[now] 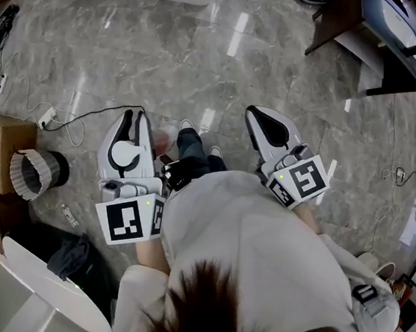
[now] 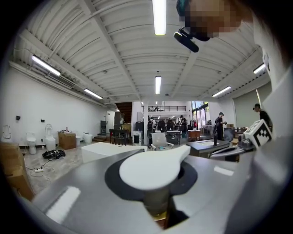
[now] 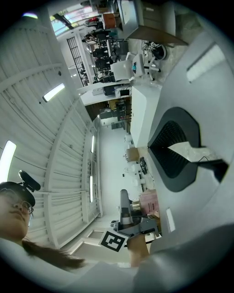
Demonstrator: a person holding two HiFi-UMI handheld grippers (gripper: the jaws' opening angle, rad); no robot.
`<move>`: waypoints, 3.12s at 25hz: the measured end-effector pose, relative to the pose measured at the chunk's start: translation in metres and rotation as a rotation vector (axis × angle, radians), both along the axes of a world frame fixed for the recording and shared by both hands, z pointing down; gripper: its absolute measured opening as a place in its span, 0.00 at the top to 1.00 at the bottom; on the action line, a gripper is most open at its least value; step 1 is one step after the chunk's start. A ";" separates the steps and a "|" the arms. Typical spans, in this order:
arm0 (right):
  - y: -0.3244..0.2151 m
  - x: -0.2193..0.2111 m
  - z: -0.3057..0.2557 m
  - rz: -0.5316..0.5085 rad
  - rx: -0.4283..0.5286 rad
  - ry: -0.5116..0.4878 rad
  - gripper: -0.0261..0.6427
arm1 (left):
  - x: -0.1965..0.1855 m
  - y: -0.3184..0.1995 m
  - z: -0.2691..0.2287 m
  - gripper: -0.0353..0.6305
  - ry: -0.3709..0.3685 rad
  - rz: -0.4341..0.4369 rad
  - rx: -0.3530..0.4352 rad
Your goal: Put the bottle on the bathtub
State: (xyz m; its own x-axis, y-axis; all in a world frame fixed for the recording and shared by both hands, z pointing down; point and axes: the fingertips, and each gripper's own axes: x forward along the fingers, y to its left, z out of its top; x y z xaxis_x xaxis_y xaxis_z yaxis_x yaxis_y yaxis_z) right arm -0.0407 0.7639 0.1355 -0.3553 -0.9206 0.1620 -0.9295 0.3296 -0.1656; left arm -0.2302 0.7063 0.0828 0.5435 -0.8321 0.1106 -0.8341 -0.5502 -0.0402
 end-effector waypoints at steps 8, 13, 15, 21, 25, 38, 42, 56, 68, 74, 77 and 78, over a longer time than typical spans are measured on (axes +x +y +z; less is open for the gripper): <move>-0.066 -0.017 0.008 0.029 -0.036 0.009 0.97 | -0.012 -0.063 0.008 0.77 0.010 0.052 -0.023; -0.112 -0.033 0.008 0.040 -0.035 0.014 0.97 | -0.021 -0.108 0.007 0.77 0.008 0.091 -0.012; -0.129 -0.037 0.007 0.046 -0.030 0.012 0.97 | -0.024 -0.125 0.006 0.77 -0.001 0.101 -0.002; -0.167 -0.046 0.010 0.077 -0.035 0.009 0.97 | -0.040 -0.166 0.006 0.77 -0.009 0.120 0.006; -0.183 -0.044 0.012 0.107 -0.046 -0.014 0.97 | -0.043 -0.186 0.015 0.77 -0.009 0.131 -0.028; -0.268 -0.004 0.027 0.066 -0.098 -0.033 0.97 | -0.007 -0.262 0.033 0.77 -0.007 0.066 -0.089; -0.311 0.015 0.020 0.027 -0.076 -0.026 0.97 | 0.011 -0.297 0.029 0.77 -0.008 0.035 -0.070; -0.382 0.088 0.017 -0.003 -0.053 -0.016 0.97 | 0.058 -0.370 0.011 0.77 0.024 -0.078 0.015; -0.392 0.113 0.024 0.032 -0.069 -0.050 0.97 | 0.068 -0.394 0.005 0.77 0.001 -0.087 0.018; -0.408 0.121 0.034 0.068 -0.108 -0.049 0.97 | 0.067 -0.422 0.013 0.77 -0.002 -0.075 -0.012; -0.425 0.120 0.038 0.082 -0.138 -0.045 0.97 | 0.065 -0.444 0.018 0.77 -0.009 -0.064 -0.027; -0.433 0.119 0.039 0.085 -0.146 -0.044 0.97 | 0.063 -0.453 0.020 0.77 -0.012 -0.060 -0.031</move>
